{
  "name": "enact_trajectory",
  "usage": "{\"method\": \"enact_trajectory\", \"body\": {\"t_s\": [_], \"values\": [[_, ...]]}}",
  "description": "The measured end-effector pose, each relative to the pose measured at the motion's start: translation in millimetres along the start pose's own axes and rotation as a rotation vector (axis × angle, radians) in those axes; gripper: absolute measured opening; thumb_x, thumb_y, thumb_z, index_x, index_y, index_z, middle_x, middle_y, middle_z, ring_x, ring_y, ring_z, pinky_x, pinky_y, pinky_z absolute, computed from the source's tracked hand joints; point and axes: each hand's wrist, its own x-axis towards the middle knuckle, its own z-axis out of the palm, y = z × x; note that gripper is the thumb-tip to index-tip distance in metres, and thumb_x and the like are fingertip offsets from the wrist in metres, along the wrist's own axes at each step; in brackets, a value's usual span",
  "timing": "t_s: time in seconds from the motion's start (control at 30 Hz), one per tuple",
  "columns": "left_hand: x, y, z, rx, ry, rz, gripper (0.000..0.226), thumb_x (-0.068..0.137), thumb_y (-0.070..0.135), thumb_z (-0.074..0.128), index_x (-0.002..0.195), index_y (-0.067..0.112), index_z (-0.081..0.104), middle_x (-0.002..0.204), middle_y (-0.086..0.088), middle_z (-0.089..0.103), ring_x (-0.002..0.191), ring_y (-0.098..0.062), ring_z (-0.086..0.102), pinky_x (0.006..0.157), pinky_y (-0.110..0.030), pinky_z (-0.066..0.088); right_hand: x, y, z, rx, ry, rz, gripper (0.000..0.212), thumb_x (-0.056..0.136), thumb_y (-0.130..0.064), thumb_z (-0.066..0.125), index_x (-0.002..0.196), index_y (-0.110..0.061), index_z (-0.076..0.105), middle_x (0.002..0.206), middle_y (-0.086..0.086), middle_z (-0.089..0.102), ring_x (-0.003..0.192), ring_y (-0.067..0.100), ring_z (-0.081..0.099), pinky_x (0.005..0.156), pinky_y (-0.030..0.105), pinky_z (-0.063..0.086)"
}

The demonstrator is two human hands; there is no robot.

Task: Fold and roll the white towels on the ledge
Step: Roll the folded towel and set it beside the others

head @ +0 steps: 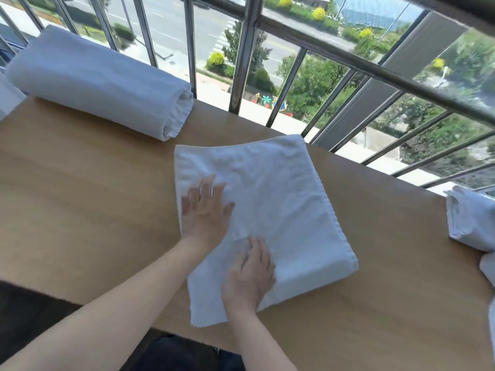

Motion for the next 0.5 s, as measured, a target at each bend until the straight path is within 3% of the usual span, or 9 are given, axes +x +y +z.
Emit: {"method": "enact_trajectory", "body": {"t_s": [0.1, 0.2, 0.3, 0.4, 0.5], "values": [[-64.0, -8.6, 23.8, 0.021, -0.131, -0.026, 0.073, 0.101, 0.056, 0.021, 0.161, 0.023, -0.006, 0.168, -0.004, -0.017, 0.152, -0.025, -0.022, 0.123, -0.046, -0.011, 30.0, 3.6, -26.6, 0.047, 0.038, -0.151, 0.035, 0.102, -0.018, 0.044, 0.133, -0.023, 0.058, 0.125, -0.003, 0.059, 0.119, 0.018, 0.047, 0.102, 0.032, 0.027], [-73.9, -15.9, 34.9, 0.141, -0.111, 0.045, 0.073, 0.099, 0.062, 0.003, 0.156, 0.024, -0.023, 0.163, -0.004, -0.031, 0.148, -0.022, -0.034, 0.12, -0.048, -0.019, 65.7, 20.2, -47.1, -0.215, 0.029, -0.456, 0.033, 0.098, -0.017, 0.053, 0.129, -0.02, 0.062, 0.123, 0.0, 0.059, 0.118, 0.023, 0.05, 0.101, 0.034, 0.03], [-46.9, -25.7, 34.8, 0.182, -0.085, 0.135, 0.072, 0.097, 0.063, 0.001, 0.157, 0.027, -0.019, 0.164, -0.003, -0.028, 0.148, -0.021, -0.032, 0.121, -0.048, -0.018, 89.4, 40.1, -54.7, -0.447, -0.077, -0.663, 0.046, 0.097, -0.029, 0.052, 0.142, -0.021, 0.051, 0.144, 0.005, 0.049, 0.134, 0.028, 0.041, 0.111, 0.042, 0.026], [-7.7, -36.8, 25.8, 0.183, -0.113, 0.247, 0.069, 0.097, 0.062, -0.001, 0.158, 0.031, -0.012, 0.167, 0.001, -0.02, 0.149, -0.015, -0.031, 0.122, -0.043, -0.018, 90.1, 51.7, -55.4, -0.496, -0.139, -0.697, 0.057, 0.099, -0.04, 0.038, 0.153, -0.02, 0.037, 0.158, 0.004, 0.035, 0.148, 0.025, 0.024, 0.12, 0.043, 0.014], [16.6, -33.0, 16.2, 0.278, -0.096, 0.329, 0.062, 0.103, 0.052, 0.001, 0.159, 0.026, -0.007, 0.168, -0.002, -0.011, 0.151, -0.021, -0.025, 0.122, -0.042, -0.018, 78.4, 51.6, -47.2, -0.523, -0.16, -0.683, 0.061, 0.101, -0.044, 0.029, 0.158, -0.023, 0.023, 0.165, 0.002, 0.017, 0.154, 0.023, 0.006, 0.123, 0.041, 0.001]]}}
